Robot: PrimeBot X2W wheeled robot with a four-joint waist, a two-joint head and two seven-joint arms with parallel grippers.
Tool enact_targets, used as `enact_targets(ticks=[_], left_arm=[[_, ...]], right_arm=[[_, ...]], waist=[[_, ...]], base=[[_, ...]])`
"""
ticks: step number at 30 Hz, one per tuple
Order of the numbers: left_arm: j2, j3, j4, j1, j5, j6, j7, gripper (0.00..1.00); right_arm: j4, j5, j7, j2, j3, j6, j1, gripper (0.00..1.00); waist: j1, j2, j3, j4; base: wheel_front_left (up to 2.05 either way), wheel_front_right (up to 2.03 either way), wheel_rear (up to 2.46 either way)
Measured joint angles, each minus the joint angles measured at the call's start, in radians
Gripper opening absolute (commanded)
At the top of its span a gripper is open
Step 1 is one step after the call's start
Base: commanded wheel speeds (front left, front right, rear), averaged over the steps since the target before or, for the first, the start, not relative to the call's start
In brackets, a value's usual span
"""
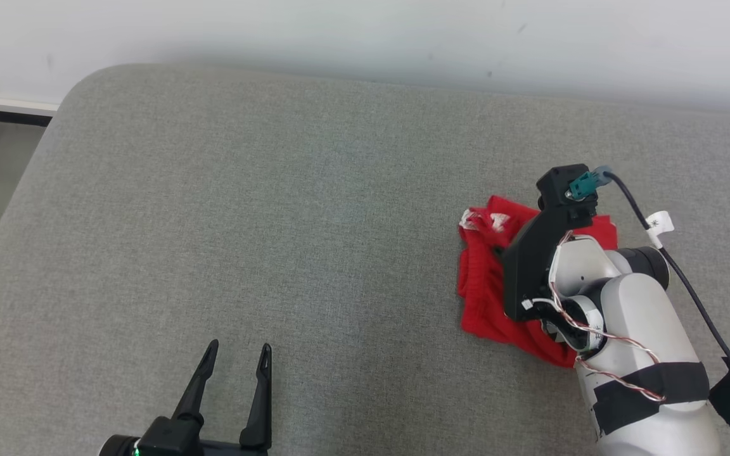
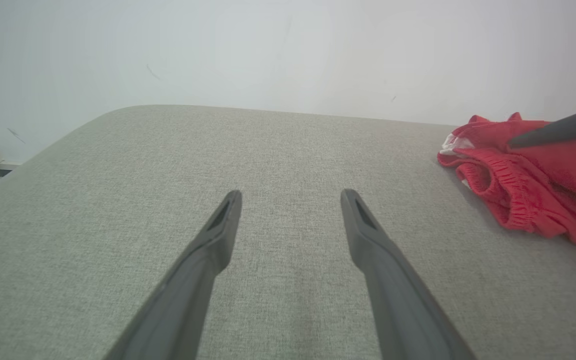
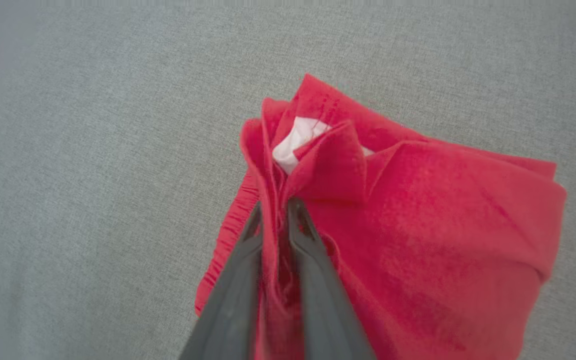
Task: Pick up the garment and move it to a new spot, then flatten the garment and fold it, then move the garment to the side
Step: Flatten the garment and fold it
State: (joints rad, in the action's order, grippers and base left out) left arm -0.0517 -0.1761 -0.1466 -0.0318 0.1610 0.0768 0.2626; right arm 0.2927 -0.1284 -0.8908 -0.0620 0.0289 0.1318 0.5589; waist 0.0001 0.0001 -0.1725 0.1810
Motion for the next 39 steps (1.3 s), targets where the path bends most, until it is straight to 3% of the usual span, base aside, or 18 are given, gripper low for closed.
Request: enact_targets(ticks=[10,15,21,26,31,32,33,34,39], left_arm=[[0.000,0.006,0.002,-0.002,0.003,-0.006,0.000,1.00],[0.000,0.006,0.006,0.006,0.003,-0.006,0.000,1.00],[0.000,-0.001,0.007,0.012,0.006,-0.011,0.000,1.00],[0.000,-0.007,0.010,0.012,0.012,-0.015,0.000,1.00],[0.000,-0.008,0.011,0.012,0.013,-0.015,0.000,1.00],[0.000,-0.008,0.010,0.011,0.013,-0.015,0.000,1.00],[0.000,-0.008,0.010,0.011,0.013,-0.015,0.000,1.00],[0.000,-0.009,0.010,0.009,0.013,-0.015,0.000,1.00],[0.000,-0.011,0.006,0.002,0.013,-0.014,0.000,1.00]], right_arm=[[-0.082,-0.150,0.136,0.000,-0.007,0.000,0.040,1.00],[-0.145,-0.131,0.189,-0.058,-0.057,0.000,0.021,1.00],[-0.194,-0.083,0.234,-0.109,-0.168,0.000,-0.109,1.00],[-0.211,-0.055,0.260,-0.107,-0.240,0.000,-0.228,1.00],[-0.217,-0.040,0.313,-0.069,-0.231,0.000,-0.297,1.00],[-0.214,-0.038,0.327,-0.061,-0.224,0.000,-0.305,0.86],[-0.210,-0.036,0.341,-0.056,-0.214,0.000,-0.309,0.40],[-0.202,-0.029,0.356,-0.054,-0.202,0.000,-0.312,0.01],[-0.154,0.016,0.438,-0.047,-0.135,0.000,-0.302,0.00]], waist=[[0.0000,-0.0001,0.016,-0.011],[0.0000,0.0000,0.032,-0.017],[-0.0001,0.0000,0.045,-0.026],[-0.0001,-0.0001,0.044,-0.029],[-0.0001,0.0000,0.036,-0.032],[-0.0001,-0.0001,0.034,-0.032],[-0.0001,-0.0001,0.031,-0.032],[-0.0001,0.0000,0.029,-0.032],[-0.0001,-0.0001,0.017,-0.026]], base=[[0.00,0.00,0.00],[0.00,0.00,0.00],[0.00,0.00,0.00],[0.00,0.00,0.00],[0.00,0.00,0.00],[0.00,0.00,0.00],[0.00,0.00,0.00],[0.00,0.00,0.00],[0.00,0.00,0.00]])
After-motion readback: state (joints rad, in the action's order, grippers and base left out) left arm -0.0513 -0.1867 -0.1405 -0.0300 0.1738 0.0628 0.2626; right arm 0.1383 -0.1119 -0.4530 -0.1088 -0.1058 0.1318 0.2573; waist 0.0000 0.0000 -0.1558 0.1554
